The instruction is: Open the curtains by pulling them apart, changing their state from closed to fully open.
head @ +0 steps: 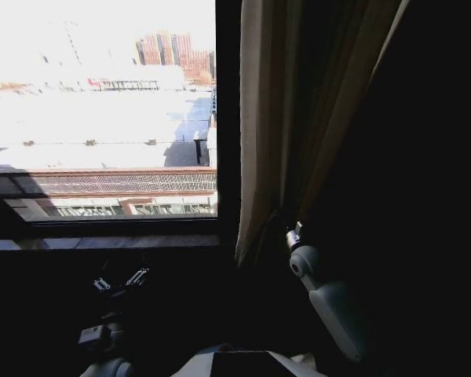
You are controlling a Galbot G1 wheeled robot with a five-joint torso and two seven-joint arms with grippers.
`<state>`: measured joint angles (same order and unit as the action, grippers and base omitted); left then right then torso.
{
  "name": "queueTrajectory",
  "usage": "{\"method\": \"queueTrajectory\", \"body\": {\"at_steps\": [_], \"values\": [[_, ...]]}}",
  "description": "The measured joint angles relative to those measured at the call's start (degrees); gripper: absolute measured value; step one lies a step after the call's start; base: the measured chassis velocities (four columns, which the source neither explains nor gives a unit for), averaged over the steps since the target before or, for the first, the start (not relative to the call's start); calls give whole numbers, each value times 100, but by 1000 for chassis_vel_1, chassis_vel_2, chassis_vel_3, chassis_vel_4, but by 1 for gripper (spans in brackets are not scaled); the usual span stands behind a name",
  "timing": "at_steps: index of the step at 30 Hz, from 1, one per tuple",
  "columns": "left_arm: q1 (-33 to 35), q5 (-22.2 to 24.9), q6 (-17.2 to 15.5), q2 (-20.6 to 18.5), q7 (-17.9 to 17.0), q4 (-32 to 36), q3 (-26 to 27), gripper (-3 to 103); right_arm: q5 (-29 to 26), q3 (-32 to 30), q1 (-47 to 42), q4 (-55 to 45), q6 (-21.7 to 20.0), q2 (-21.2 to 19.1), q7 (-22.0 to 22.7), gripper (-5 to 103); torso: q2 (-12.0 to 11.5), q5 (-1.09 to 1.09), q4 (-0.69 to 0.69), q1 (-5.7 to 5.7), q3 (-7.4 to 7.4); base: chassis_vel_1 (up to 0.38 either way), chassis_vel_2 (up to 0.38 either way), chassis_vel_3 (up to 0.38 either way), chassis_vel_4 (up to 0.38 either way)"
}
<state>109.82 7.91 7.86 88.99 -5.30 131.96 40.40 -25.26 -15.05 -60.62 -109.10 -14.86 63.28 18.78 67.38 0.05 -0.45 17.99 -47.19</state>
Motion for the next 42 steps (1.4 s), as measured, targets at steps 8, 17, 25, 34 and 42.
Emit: {"method": "queueTrajectory", "body": {"at_steps": [8,17,25,34,42], "values": [[12,3,6,-12,-5,-11,45,100,-8,-111,82,180,-1,109,15,0,0,-7,2,0,0,1,4,6,3],[-4,16,26,-8,-2,-39,41,100,-283,-627,373,605,-1,-184,-3,0,0,-1,2,0,0,6,3,-3,-2],[1,35,109,-6,-6,-80,42,100,-431,-1334,505,1040,30,-574,-3,0,0,-3,0,1,0,0,0,0,0],[27,45,169,-5,-6,-106,50,100,-365,-1496,568,1133,19,-568,233,-3,0,-3,1,1,-1,0,0,0,0],[37,143,209,-11,-12,-119,85,100,-340,-1220,317,478,-149,-553,344,20,-1,-4,2,1,0,0,0,0,0]]}}
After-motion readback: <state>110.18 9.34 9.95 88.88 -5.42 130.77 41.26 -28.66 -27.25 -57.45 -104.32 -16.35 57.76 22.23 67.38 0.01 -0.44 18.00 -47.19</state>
